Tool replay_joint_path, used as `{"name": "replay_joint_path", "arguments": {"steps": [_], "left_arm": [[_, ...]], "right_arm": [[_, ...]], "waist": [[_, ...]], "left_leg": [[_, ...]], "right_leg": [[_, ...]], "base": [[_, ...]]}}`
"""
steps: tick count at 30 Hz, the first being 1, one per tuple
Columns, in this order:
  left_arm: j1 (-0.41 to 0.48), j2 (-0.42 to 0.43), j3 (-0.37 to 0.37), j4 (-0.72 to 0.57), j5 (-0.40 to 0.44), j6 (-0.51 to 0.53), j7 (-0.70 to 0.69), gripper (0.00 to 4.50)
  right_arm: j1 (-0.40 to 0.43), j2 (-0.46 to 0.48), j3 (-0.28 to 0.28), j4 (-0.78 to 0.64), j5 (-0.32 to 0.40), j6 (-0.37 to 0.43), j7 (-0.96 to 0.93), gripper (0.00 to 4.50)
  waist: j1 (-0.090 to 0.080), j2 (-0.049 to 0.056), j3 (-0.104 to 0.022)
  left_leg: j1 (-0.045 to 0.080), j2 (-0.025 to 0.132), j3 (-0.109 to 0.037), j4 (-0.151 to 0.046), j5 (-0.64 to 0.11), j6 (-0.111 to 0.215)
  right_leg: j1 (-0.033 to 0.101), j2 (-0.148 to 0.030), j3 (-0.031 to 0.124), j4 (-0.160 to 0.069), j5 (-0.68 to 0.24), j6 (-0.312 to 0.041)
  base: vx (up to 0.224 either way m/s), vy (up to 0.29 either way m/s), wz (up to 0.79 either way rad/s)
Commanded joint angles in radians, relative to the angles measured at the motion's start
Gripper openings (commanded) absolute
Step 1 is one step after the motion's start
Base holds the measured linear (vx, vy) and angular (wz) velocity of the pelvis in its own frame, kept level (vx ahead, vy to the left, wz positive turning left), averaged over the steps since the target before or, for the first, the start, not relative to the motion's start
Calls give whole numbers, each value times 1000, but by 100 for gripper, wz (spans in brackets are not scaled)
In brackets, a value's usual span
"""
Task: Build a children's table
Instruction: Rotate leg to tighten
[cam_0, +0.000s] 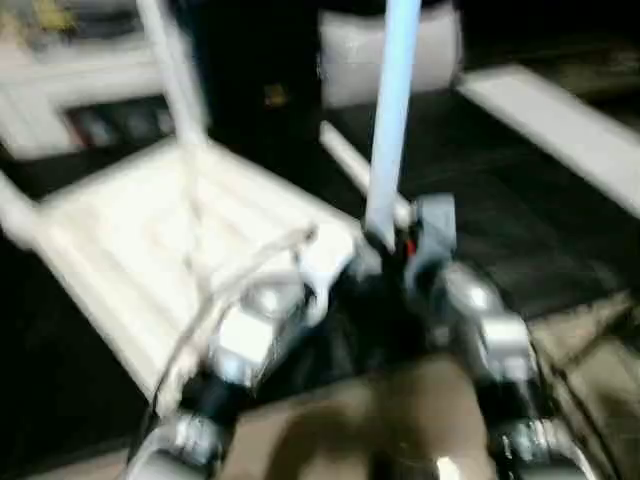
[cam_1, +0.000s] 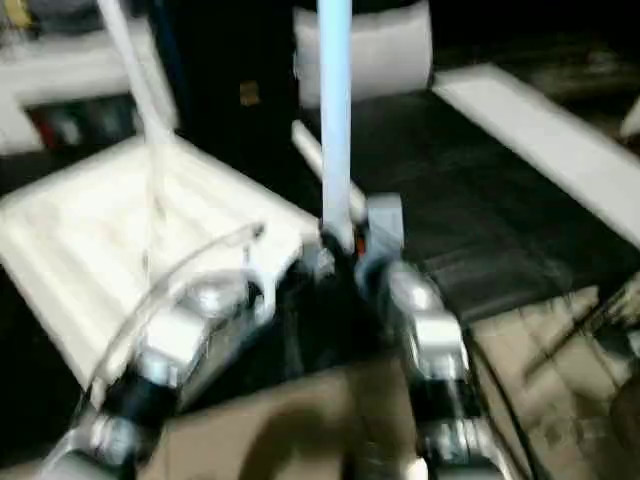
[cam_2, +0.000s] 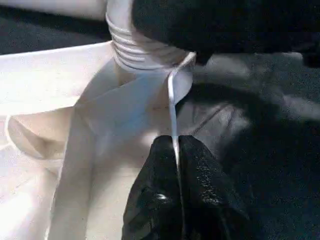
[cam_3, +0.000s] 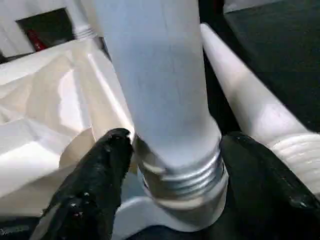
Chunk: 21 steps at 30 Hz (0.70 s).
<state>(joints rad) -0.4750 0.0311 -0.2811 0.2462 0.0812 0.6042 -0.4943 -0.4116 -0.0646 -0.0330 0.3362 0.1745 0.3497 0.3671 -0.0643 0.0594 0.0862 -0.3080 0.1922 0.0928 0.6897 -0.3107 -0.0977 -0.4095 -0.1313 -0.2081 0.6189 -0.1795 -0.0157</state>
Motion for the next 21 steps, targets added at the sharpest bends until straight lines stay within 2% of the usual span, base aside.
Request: {"name": "replay_joint_path", "arguments": {"steps": [1, 2, 3, 4, 5, 6, 7, 8, 9, 10, 11, 12, 13, 14, 15, 16, 17, 18, 19, 21], "left_arm": [[-46, 6, -10, -59, -14, -53, -23, 0], [-45, 14, -10, -57, -13, -57, -27, 0], [-43, 31, -9, -54, -8, -65, -38, 0], [-42, 36, -8, -54, -7, -67, -42, 0], [-40, 50, -9, -54, -5, -71, -51, 0], [-38, 61, -11, -54, -4, -73, -58, 0], [-37, 69, -12, -54, -4, -74, -63, 0], [-34, 79, -14, -54, -4, -74, -72, 0], [-27, 105, -23, -55, 0, -81, -94, 0], [-21, 126, -31, -57, 2, -87, -115, 0], [-16, 142, -36, -60, 1, -92, -133, 0], [-13, 152, -39, -61, 0, -95, -144, 0], [-11, 162, -41, -61, -3, -99, -155, 0], [-9, 172, -44, -62, -4, -103, -166, 0], [-6, 186, -48, -62, -7, -113, -185, 0], [-2, 208, -54, -65, -12, -126, -218, 0], [-2, 208, -54, -65, -12, -126, -218, 0], [5, 258, -77, -69, -18, -176, -293, 0], [7, 267, -82, -70, -19, -185, -307, 0], [14, 320, -111, -72, -13, -246, -377, 0]], "right_arm": [[13, 6, 28, 2, 26, 23, 45, 346], [16, -2, 23, -7, 31, 22, 55, 349], [27, -24, 20, -33, 41, 13, 93, 367], [31, -31, 21, -41, 42, 8, 107, 381], [42, -48, 19, -65, 50, 9, 132, 389], [51, -61, 20, -84, 58, 7, 156, 392], [58, -71, 20, -99, 64, 6, 173, 398], [71, -91, 20, -123, 76, 9, 204, 398], [87, -120, 21, -153, 91, 5, 250, 417], [97, -143, 22, -171, 101, 1, 281, 429], [104, -163, 24, -183, 104, -4, 305, 435], [108, -176, 26, -190, 105, -8, 319, 438], [113, -191, 28, -199, 105, -11, 338, 438], [116, -203, 29, -207, 108, -12, 355, 444], [121, -218, 29, -220, 113, -12, 376, 444], [125, -239, 29, -236, 120, -14, 410, 444], [125, -239, 29, -236, 120, -14, 410, 444], [128, -279, 34, -258, 131, -15, 463, 444], [128, -286, 36, -261, 132, -14, 471, 444], [122, -328, 52, -258, 115, -27, 507, 444]], "waist": [[-25, 12, -81], [-25, 13, -69], [-15, 39, -90], [0, 0, -87], [10, -6, -79], [9, -21, -90], [27, -15, -110], [30, -13, -117], [33, -12, -120], [38, -11, -122], [47, -10, -123], [55, -12, -122], [60, -13, -122], [67, -15, -118], [74, -17, -114], [78, -18, -112], [84, -18, -110], [88, -20, -106], [88, -20, -106], [95, -23, -100]], "left_leg": [[-61, -16, 14, -56, -258, 47], [-110, 38, -28, -105, -305, 59], [-81, 83, -63, -140, -280, 76], [-65, 8, -22, -119, -175, 46], [-59, -12, -2, -112, -164, 33], [-71, -21, 8, -108, -95, 44], [-88, -12, 2, -110, 64, 87], [-83, -7, 0, -107, 157, 110], [-85, -9, -3, -96, 308, 154], [-83, -10, -2, -92, 362, 180], [-77, -8, 1, -89, 428, 225], [-75, -7, 4, -87, 442, 260], [-73, -5, 8, -88, 434, 270], [-73, -2, 12, -89, 403, 282], [-74, 1, 16, -92, 347, 281], [-75, 3, 17, -93, 321, 275], [-74, 6, 19, -96, 273, 258], [-74, 7, 21, -102, 217, 230], [-74, 7, 21, -102, 217, 230], [-75, 9, 23, -109, 150, 187]], "right_leg": [[113, -48, -55, -186, -771, 223], [149, -59, -5, -103, -630, 186], [118, -59, 81, -24, -238, 43], [81, -60, 71, -112, -254, -32], [63, -51, 69, -129, -383, -41], [75, -44, 73, -122, -493, -53], [91, -40, 83, -100, -336, -76], [84, -34, 89, -84, -217, -109], [78, -21, 93, -60, -23, -163], [76, -18, 92, -53, 41, -186], [71, -15, 92, -45, 105, -221], [68, -15, 91, -44, 105, -238], [65, -15, 92, -46, 90, -245], [64, -17, 93, -51, 36, -247], [64, -19, 94, -58, -33, -238], [64, -21, 95, -62, -66, -231], [64, -23, 96, -66, -122, -218], [63, -22, 96, -77, -195, -193], [63, -22, 96, -77, -195, -193], [63, -22, 97, -87, -275, -153]], "base": [[142, 110, -26], [171, 98, -16], [171, 98, -16], [88, 26, 15], [0, 0, 0], [71, 50, 20], [70, 48, 6], [105, 42, 9], [63, -2, 5], [66, 4, 2], [52, 15, -2], [52, 15, -2], [0, 0, 0], [0, 0, 0], [0, 0, 0], [0, 0, 0], [0, 0, 0], [0, 0, 0], [0, 0, 0], [0, 0, 0]]}}
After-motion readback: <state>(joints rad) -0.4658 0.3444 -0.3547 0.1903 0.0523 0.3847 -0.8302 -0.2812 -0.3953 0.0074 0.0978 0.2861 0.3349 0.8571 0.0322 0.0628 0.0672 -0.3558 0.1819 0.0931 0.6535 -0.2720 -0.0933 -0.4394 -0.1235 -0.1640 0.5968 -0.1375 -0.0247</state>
